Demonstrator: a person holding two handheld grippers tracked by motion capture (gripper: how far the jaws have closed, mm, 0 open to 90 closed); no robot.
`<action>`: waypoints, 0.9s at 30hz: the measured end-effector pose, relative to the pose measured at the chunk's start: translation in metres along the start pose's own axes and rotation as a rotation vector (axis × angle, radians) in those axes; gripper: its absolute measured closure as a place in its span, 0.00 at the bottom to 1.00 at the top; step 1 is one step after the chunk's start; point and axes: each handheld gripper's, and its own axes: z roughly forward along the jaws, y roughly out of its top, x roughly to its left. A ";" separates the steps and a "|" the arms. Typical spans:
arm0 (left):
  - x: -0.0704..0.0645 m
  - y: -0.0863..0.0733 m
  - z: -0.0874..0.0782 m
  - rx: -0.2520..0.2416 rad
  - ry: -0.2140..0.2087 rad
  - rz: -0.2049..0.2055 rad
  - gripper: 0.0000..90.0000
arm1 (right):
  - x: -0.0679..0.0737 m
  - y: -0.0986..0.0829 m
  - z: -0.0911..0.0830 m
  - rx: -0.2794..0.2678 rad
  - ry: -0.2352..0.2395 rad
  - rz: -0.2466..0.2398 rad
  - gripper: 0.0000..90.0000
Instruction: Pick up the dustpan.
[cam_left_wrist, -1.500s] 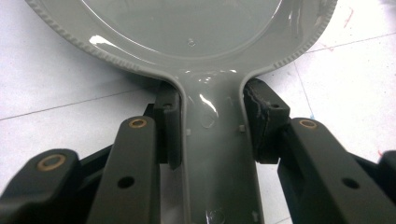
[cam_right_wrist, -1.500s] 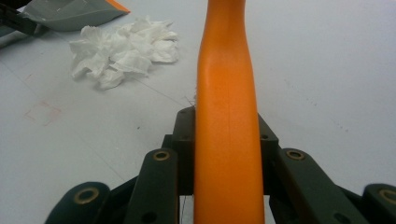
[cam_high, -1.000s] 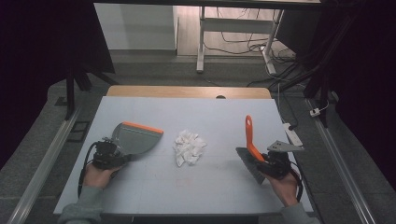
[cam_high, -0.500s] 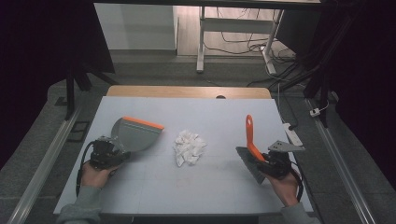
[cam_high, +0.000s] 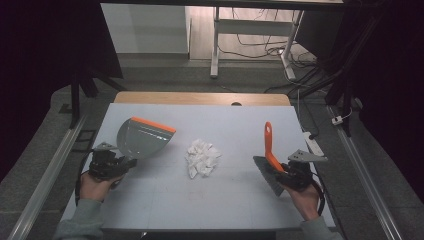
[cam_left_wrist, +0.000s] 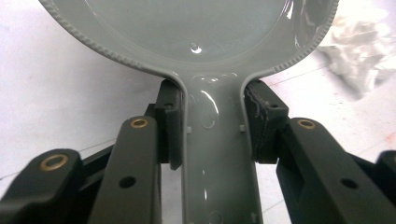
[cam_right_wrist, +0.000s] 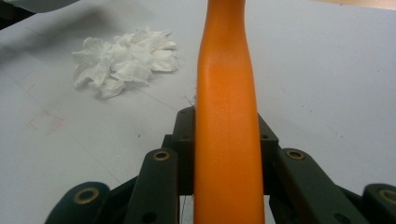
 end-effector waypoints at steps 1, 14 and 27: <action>0.000 0.000 -0.001 -0.004 -0.007 0.007 0.68 | 0.000 0.000 0.001 -0.002 0.001 0.004 0.79; -0.006 0.003 -0.009 -0.025 -0.076 0.072 0.68 | -0.002 0.000 -0.001 -0.007 -0.010 0.012 0.79; -0.004 -0.002 -0.025 -0.034 -0.119 0.122 0.68 | 0.001 0.002 0.000 -0.013 -0.003 0.003 0.79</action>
